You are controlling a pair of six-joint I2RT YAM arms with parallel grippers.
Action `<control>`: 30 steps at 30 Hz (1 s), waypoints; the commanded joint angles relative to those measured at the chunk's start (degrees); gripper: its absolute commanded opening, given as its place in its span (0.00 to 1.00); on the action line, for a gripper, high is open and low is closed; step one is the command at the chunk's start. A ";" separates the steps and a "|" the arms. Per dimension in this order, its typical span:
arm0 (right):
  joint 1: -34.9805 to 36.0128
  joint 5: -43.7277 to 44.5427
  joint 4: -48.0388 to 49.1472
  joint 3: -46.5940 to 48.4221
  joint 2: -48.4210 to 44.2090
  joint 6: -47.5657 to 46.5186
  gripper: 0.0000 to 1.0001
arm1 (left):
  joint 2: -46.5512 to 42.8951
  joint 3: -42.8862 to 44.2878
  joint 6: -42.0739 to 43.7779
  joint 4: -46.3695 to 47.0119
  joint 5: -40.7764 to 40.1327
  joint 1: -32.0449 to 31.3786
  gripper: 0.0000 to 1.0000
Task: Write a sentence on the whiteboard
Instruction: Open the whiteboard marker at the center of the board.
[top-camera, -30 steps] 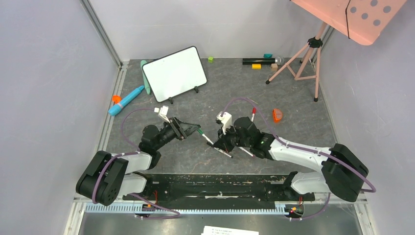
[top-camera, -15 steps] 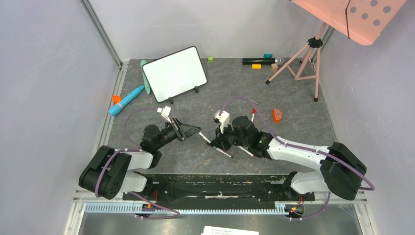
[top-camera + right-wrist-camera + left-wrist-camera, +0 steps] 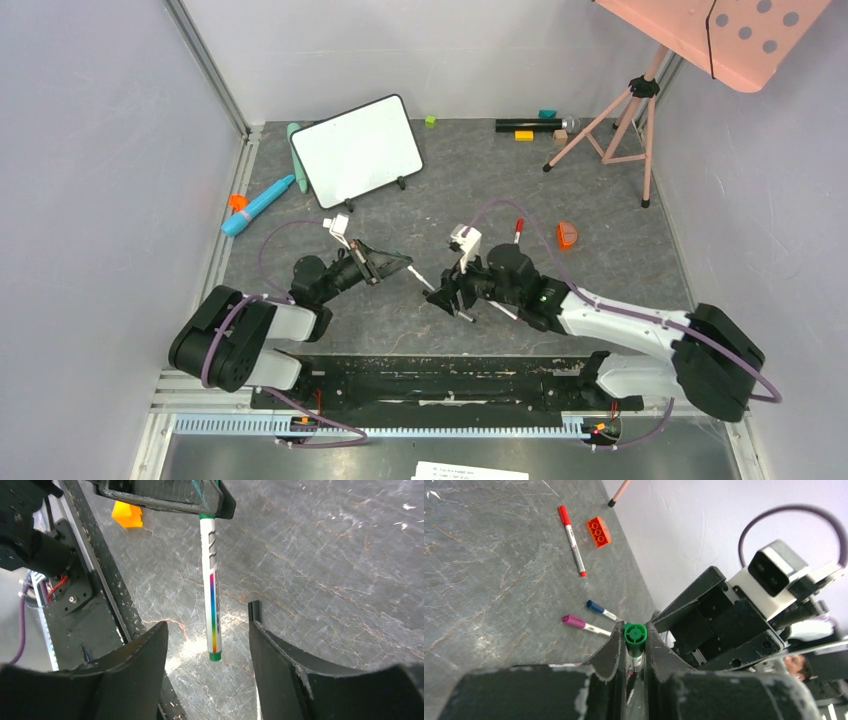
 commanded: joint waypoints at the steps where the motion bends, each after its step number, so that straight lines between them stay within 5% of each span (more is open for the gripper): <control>1: 0.17 4.77 13.19 -5.23 -7.73 7.07 0.67 | 1.70 -0.81 -12.06 11.01 -4.73 -0.46 0.02; 11: -0.19 13.32 44.75 -18.03 -11.34 32.87 0.70 | -0.94 1.71 -21.56 15.00 -11.57 -5.23 0.02; 20: -0.20 11.31 50.40 -15.62 -5.77 38.48 0.47 | -3.13 2.56 -20.41 13.09 -12.91 -7.31 0.02; 30: -0.11 8.71 55.61 -13.23 -0.50 41.57 0.36 | -5.09 3.20 -16.29 9.82 -14.09 -10.49 0.02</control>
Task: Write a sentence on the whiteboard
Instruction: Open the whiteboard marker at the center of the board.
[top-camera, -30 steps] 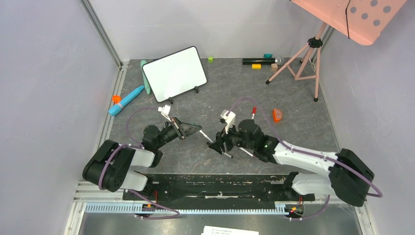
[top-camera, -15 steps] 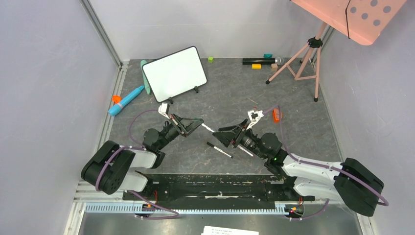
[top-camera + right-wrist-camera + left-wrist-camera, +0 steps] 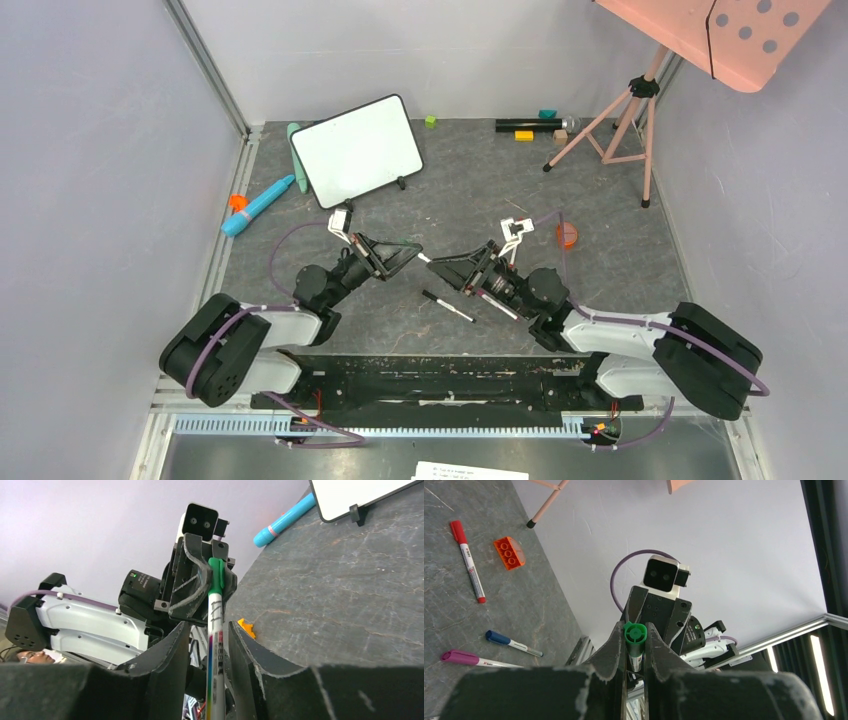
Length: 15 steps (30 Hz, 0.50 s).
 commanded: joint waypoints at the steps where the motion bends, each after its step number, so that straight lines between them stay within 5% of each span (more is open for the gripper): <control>1: -0.04 -1.39 5.84 3.39 1.73 1.92 0.35 | -2.20 1.51 3.43 -0.72 -1.47 -1.20 0.02; 9: 0.14 -2.61 7.59 4.33 4.01 3.27 0.33 | -3.96 1.81 6.94 -2.84 -2.81 -2.94 0.02; 12: 0.21 -2.85 7.85 4.03 3.90 3.30 0.43 | -5.49 0.94 7.35 -3.09 -5.28 -3.14 0.02; 15: 0.22 -2.26 7.80 3.31 3.18 3.20 0.42 | -7.11 1.32 8.07 -5.73 -5.86 -3.15 0.02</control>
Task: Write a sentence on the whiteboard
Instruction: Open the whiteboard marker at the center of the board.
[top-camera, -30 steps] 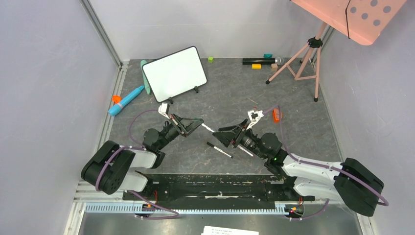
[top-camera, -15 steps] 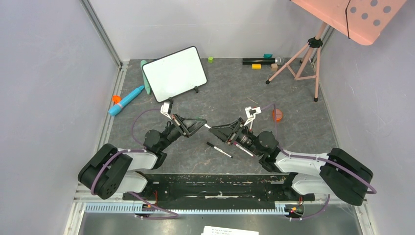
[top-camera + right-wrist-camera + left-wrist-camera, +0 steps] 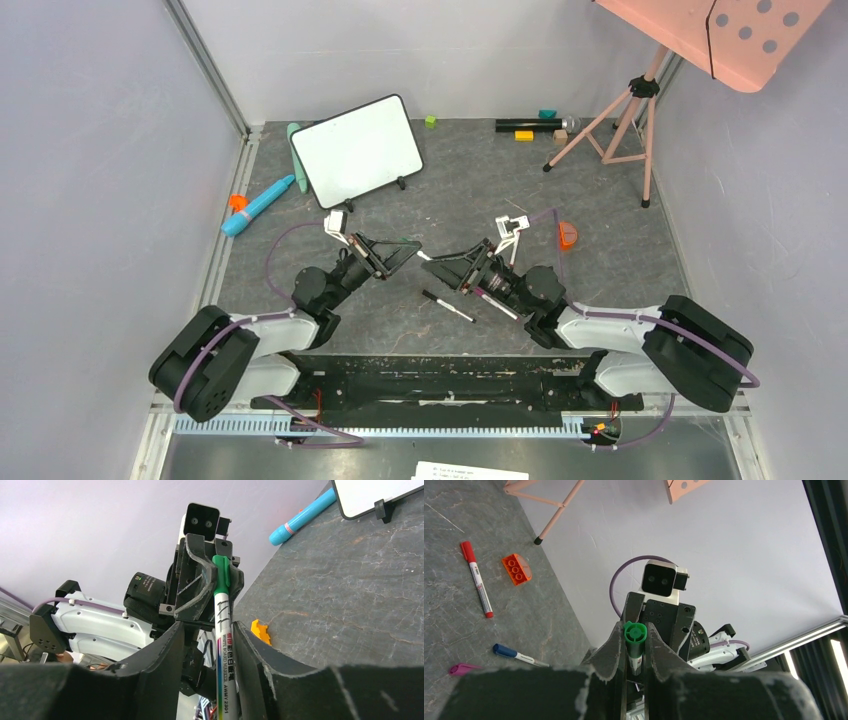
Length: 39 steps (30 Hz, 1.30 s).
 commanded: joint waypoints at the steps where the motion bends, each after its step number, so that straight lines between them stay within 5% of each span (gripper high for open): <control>1: 0.20 0.16 3.99 1.27 -0.77 0.30 0.39 | -3.06 1.59 4.19 -2.78 -1.19 -0.82 0.02; 11: 0.20 -0.26 6.56 0.91 -0.98 0.14 0.00 | -1.72 1.01 3.99 -0.79 -0.97 -1.88 0.02; 18: 0.12 0.92 6.69 -2.96 -4.24 -0.04 0.00 | -3.73 0.05 3.56 -4.28 -4.00 -0.37 0.02; 28: -2.47 3.21 1.56 -19.00 -20.11 -0.45 0.00 | -5.95 0.78 1.63 -10.69 0.34 11.98 0.02; 33: -4.25 9.63 -25.16 -17.41 -33.77 -9.45 0.00 | -6.00 7.04 13.47 -32.24 -2.50 6.41 0.02; 39: -4.37 26.85 -56.36 -7.61 -42.71 -23.55 0.00 | -5.84 12.04 25.24 -49.85 -17.02 -2.24 0.02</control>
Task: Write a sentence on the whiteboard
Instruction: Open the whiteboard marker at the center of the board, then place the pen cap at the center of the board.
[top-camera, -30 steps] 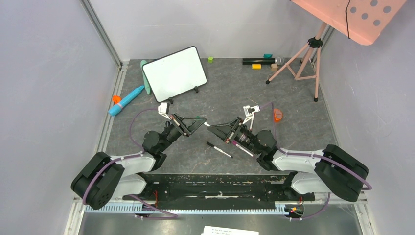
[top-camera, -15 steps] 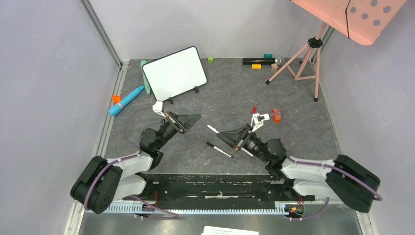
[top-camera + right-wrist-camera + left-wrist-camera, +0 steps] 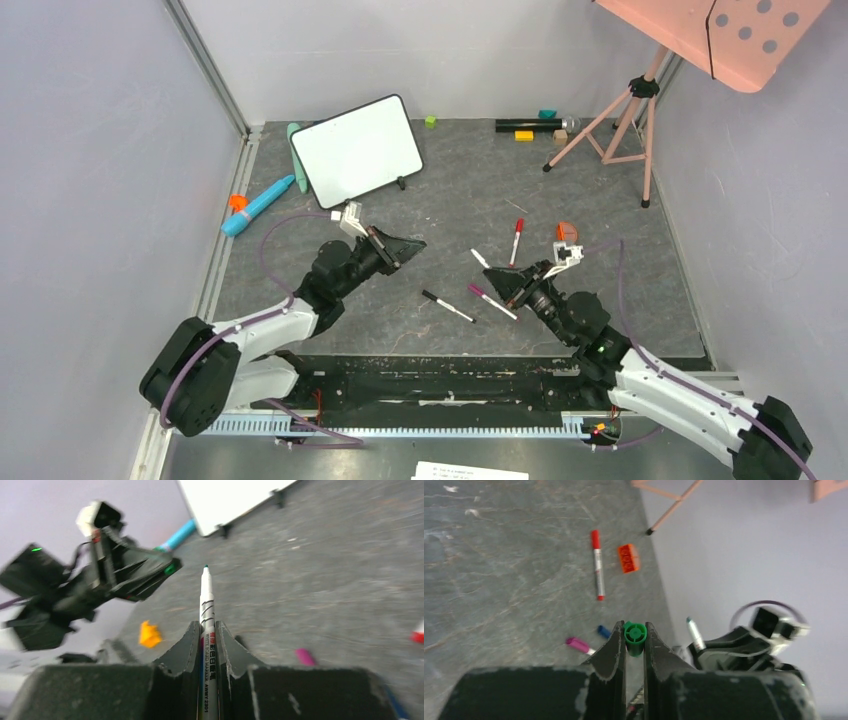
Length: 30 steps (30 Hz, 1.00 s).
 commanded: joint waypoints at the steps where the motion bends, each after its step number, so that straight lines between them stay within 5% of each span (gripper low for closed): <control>1: -0.19 15.89 -26.28 8.81 -3.52 -12.66 0.00 | -0.42 4.91 12.57 -18.23 -12.26 -3.37 0.02; 5: -0.20 22.92 -37.32 13.26 -2.35 -16.77 0.00 | -1.08 7.65 15.65 -29.45 -20.38 -3.56 0.02; 11: -0.19 25.14 -39.96 14.65 -2.18 -20.24 0.00 | -5.78 8.37 16.60 -44.42 -37.70 -2.97 0.06; 17: -0.20 25.00 -38.29 15.09 -0.97 -21.72 0.00 | -5.04 12.50 10.70 -62.36 -47.18 8.90 0.02; 25: -0.14 20.96 -37.23 18.97 4.88 -24.66 0.00 | 0.32 11.19 3.40 -64.61 -56.16 15.83 0.02; 30: -0.18 20.85 -36.64 20.28 6.76 -25.89 0.00 | -1.07 9.52 0.67 -64.23 -56.75 16.36 0.12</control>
